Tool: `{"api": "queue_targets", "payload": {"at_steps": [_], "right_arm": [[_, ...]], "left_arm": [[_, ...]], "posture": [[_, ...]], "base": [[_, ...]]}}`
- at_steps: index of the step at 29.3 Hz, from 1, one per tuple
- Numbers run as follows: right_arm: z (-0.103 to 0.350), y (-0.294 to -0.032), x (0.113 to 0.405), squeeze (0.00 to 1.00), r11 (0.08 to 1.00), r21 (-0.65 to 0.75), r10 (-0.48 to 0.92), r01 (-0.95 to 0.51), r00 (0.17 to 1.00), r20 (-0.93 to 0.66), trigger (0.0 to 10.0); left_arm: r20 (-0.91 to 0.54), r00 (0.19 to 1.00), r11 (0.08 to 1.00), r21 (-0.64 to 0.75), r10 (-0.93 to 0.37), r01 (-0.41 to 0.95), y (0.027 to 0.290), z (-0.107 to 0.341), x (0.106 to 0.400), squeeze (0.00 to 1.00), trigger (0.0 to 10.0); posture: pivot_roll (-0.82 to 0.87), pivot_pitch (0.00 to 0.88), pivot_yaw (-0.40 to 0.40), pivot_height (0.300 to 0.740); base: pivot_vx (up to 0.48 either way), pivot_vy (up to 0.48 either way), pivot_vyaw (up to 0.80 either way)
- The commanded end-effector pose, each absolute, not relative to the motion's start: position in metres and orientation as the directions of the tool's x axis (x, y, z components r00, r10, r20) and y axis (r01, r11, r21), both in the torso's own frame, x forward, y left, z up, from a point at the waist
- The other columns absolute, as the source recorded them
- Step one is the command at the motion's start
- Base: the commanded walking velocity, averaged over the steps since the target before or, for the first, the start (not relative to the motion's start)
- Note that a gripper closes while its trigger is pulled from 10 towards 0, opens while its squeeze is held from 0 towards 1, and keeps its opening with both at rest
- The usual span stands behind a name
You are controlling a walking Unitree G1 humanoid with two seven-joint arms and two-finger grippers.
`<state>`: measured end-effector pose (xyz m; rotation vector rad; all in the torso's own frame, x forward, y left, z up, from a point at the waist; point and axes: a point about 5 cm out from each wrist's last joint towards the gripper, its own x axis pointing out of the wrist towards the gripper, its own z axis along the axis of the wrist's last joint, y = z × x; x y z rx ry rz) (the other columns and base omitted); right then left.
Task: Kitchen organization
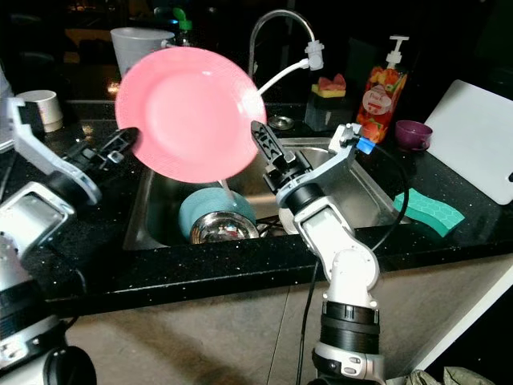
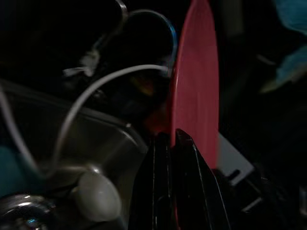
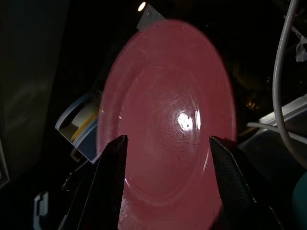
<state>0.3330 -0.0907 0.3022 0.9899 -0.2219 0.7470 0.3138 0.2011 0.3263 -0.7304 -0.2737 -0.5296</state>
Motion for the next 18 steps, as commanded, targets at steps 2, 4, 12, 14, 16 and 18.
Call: {"api": "queue_targets", "payload": {"at_steps": [2,4,12,14,16,18], "right_arm": [[0.291,-0.086,0.332,0.0,0.286,0.715,0.486,-0.637,0.74,0.465,10.0],[0.291,-0.087,0.332,0.0,0.284,0.715,0.491,-0.639,0.738,0.463,10.0],[0.294,-0.093,0.331,0.0,0.31,0.703,0.48,-0.64,0.744,0.466,10.0],[0.296,-0.103,0.332,0.0,0.329,0.696,0.45,-0.639,0.754,0.479,10.0],[0.298,-0.119,0.334,0.0,0.356,0.688,0.402,-0.632,0.769,0.497,10.0],[0.299,-0.128,0.334,0.0,0.377,0.684,0.378,-0.624,0.778,0.501,10.0]], "left_arm": [[0.46,0.771,0.57,-0.519,-0.441,0.636,0.186,0.332,0.307,0.0,10.0],[0.464,0.763,0.565,-0.514,-0.45,0.645,0.183,0.332,0.306,0.0,10.0],[0.446,0.798,0.604,-0.525,-0.405,0.6,0.189,0.331,0.307,0.0,10.0],[0.433,0.828,0.64,-0.532,-0.357,0.554,0.197,0.331,0.311,0.0,10.0],[0.414,0.866,0.685,-0.546,-0.28,0.482,0.21,0.332,0.315,0.0,10.0],[0.412,0.878,0.699,-0.552,-0.244,0.454,0.217,0.333,0.316,0.0,10.0]], "posture": [[0.15,0.079,-0.078,0.74],[0.15,0.079,-0.078,0.74],[0.15,0.085,-0.078,0.74],[0.15,0.087,-0.079,0.74],[0.15,0.087,-0.079,0.74],[0.15,0.087,-0.079,0.74]], "base": [[0.0,0.0,0.0],[0.0,0.0,0.0],[0.0,0.0,0.0],[0.0,0.0,0.0],[0.0,0.0,0.0],[0.0,0.0,0.0]]}}
